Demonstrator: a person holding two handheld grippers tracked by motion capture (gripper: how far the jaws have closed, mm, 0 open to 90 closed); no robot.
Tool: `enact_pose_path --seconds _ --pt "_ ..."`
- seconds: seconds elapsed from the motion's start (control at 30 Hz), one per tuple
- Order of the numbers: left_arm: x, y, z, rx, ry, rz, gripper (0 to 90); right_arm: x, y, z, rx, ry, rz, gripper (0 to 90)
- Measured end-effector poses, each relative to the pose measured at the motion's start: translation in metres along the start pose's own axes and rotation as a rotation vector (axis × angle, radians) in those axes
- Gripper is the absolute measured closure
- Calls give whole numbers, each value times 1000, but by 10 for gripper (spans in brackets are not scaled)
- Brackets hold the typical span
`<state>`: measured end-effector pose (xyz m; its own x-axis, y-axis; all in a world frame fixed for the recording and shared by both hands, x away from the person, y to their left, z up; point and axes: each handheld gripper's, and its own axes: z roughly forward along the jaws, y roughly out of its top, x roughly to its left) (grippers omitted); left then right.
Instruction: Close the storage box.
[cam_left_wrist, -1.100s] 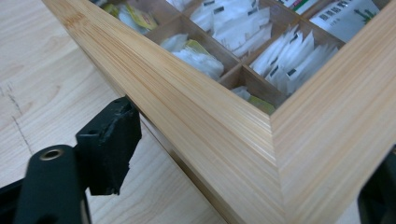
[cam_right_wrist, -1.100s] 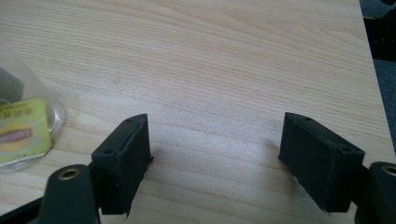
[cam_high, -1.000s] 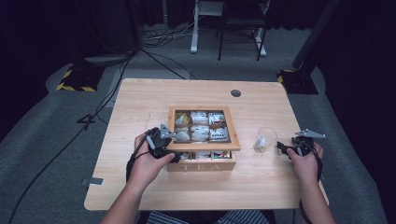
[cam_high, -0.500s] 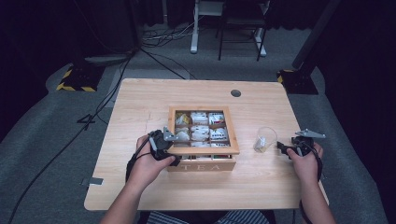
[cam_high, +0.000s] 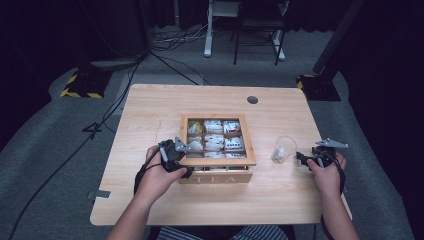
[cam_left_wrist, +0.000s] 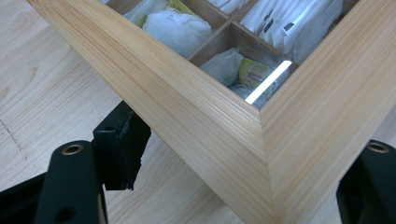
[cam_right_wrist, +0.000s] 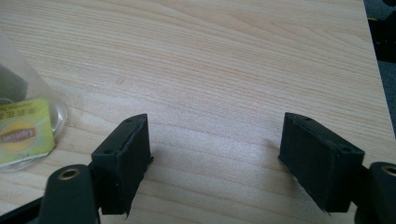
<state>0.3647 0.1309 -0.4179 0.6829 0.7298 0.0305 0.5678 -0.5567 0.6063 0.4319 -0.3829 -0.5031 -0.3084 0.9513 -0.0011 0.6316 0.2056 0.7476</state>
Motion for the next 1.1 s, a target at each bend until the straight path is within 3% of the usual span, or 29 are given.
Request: enact_pose_path --seconds 0.6,0.67,0.7,0.77,1.1 --pt "3 -1 -7 36 -55 -7 352 0 0 0 0 1 0 245" --pt "4 -1 -8 42 -103 -17 341 0 0 0 0 1 0 245" --pt "4 -1 -9 69 -123 -39 313 0 0 0 0 1 -1 245" --pt "4 -2 -9 100 -131 -28 302 0 0 0 0 1 -1 245" --pt "6 -5 -9 128 -155 -32 299 1 1 1 -1 3 -4 243"
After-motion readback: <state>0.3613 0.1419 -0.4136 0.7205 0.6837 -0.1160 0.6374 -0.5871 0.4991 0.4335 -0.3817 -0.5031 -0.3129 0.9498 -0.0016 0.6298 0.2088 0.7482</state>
